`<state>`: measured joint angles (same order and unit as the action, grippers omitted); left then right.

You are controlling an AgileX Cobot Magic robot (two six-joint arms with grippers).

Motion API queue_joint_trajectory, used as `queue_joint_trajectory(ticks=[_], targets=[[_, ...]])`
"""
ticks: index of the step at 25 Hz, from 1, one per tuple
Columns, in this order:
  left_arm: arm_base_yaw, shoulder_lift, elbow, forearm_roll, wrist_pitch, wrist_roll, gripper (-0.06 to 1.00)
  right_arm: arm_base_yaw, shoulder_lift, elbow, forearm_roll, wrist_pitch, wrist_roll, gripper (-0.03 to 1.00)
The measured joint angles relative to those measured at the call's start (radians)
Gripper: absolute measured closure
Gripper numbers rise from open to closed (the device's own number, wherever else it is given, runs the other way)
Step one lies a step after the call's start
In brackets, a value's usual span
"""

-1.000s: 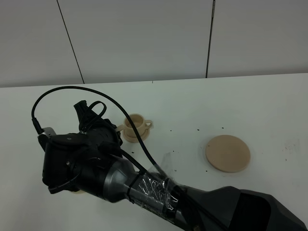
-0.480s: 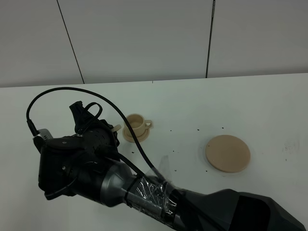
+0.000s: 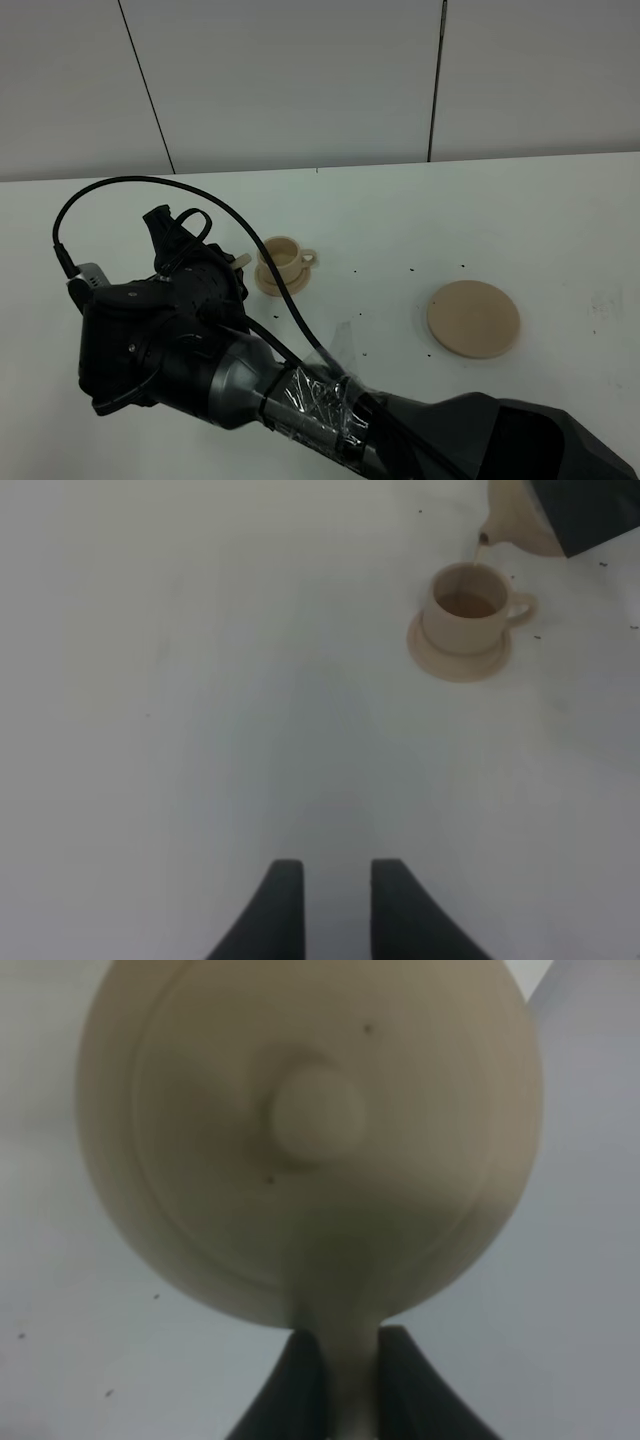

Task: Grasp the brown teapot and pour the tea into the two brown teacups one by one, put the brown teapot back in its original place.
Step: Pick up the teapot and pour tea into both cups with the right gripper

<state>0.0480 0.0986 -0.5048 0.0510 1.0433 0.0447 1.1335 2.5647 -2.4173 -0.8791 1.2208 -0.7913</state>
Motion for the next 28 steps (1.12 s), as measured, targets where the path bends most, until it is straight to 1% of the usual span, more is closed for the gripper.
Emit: queue_joint_trajectory(ticks=[28], targets=[[0.0, 0.0, 0.0, 0.0, 0.0, 0.001, 0.71, 0.0, 0.0, 0.0, 0.007, 0.0, 0.004, 0.87]])
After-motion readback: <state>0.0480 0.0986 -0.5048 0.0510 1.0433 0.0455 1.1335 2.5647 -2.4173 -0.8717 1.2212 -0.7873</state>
